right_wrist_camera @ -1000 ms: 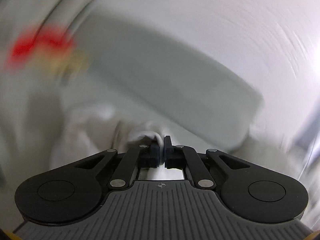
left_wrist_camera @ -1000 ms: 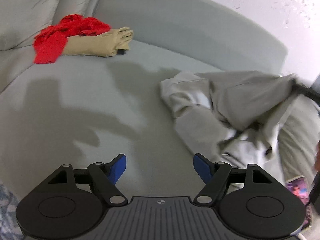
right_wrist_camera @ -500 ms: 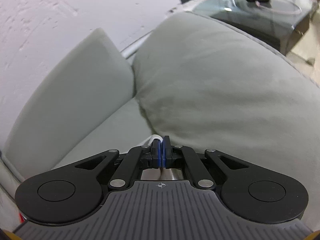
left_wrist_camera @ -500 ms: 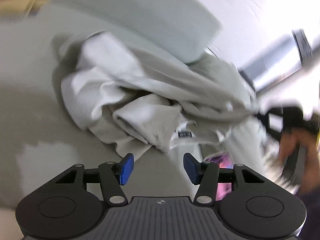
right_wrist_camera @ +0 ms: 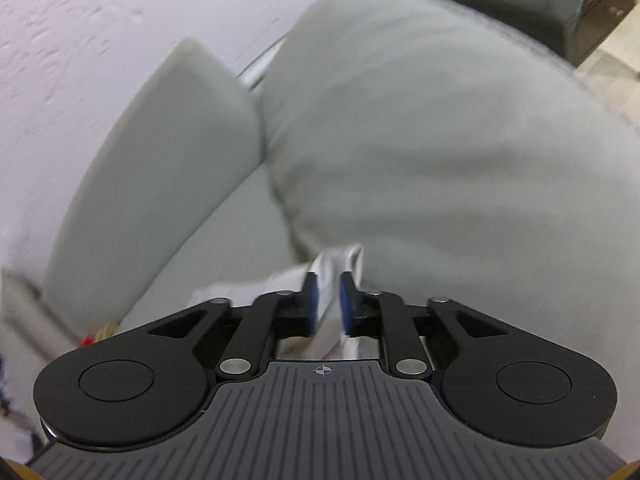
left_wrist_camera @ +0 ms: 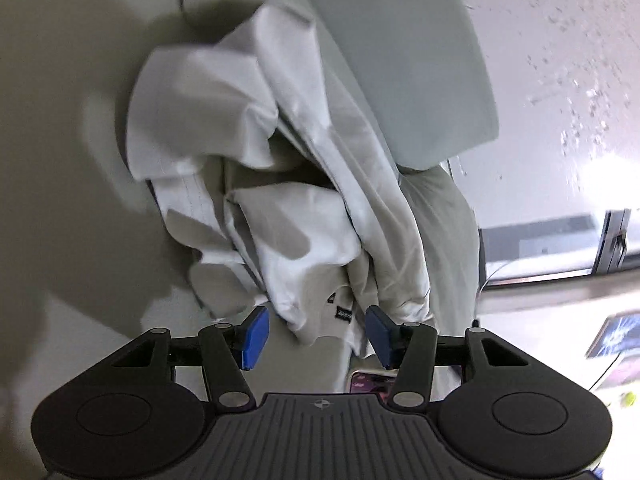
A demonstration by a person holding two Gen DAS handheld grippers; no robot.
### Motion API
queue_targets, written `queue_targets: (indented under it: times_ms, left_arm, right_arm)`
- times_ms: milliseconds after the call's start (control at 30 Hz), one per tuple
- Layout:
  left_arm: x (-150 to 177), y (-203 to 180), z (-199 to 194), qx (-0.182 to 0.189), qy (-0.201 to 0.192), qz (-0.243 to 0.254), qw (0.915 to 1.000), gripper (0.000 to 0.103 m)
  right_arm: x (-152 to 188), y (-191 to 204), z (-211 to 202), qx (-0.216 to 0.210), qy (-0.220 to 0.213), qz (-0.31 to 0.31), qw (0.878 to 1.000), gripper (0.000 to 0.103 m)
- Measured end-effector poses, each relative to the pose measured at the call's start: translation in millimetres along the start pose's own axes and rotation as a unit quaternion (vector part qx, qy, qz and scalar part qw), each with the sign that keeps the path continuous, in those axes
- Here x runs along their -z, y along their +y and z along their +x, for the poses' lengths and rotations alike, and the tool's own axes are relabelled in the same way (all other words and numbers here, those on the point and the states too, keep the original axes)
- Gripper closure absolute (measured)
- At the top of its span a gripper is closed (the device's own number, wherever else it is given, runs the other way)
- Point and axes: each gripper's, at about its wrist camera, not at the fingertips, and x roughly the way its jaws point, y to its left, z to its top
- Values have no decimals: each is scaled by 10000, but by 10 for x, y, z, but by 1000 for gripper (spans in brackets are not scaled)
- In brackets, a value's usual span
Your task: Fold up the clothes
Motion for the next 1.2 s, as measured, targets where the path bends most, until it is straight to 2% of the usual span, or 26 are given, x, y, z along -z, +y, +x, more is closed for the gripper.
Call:
queue_targets:
  times_ms: [100,200,233,333,467,533,667,767,833,900,1067,1200]
  left_arm:
    - [-3,-13,172,-73,76,-115,9999,53]
    - [-24,-25,250,-192,50,-128,9997,65]
    - [-37,-29,239,-239,34,-124,9996,66]
    - [-55,3,97,-346,-91,-147,9993,64]
    - [-112,147,-128,-289,-405,-348,9982,63]
    - [-158,183,-168,-316,-512,-346,9976,59]
    - [-198,213,-174,-329,-535,-270,9977,59]
    - [-187,216,-174,-317,-541,-222,9978,59]
    - [-180,218,-179,-297,-548,-206,9978,59]
    - [-173,221,-181,-275,-562,-202,9978,59]
    - [-175,243,-153,-212,-657,-334,9971,59]
    - [-184,226,-138,-204,-689,-325,9969,59]
  right_arm:
    - [99,-57,-71,-108,8,-111,9999,72]
    - [163,-89,-94,-256,40,-170,9995,72]
    - [144,-123,-68,-285,42,-201,9994,72]
    - [62,-181,-31,-126,-38,-332,9994,72]
    - [-30,-261,177,161,212,-696,9972,72]
    - [-56,-296,347,210,392,-859,9953,72]
    - [-57,-284,650,-23,472,-1319,9901,74]
    - [13,-135,757,4,484,-2130,9758,67]
    - [65,-31,738,48,615,-2557,9648,60]
    - [110,45,689,72,763,-2884,9544,57]
    - [233,29,658,246,890,-3442,9343,64]
    - [296,113,806,340,851,-3893,9165,64]
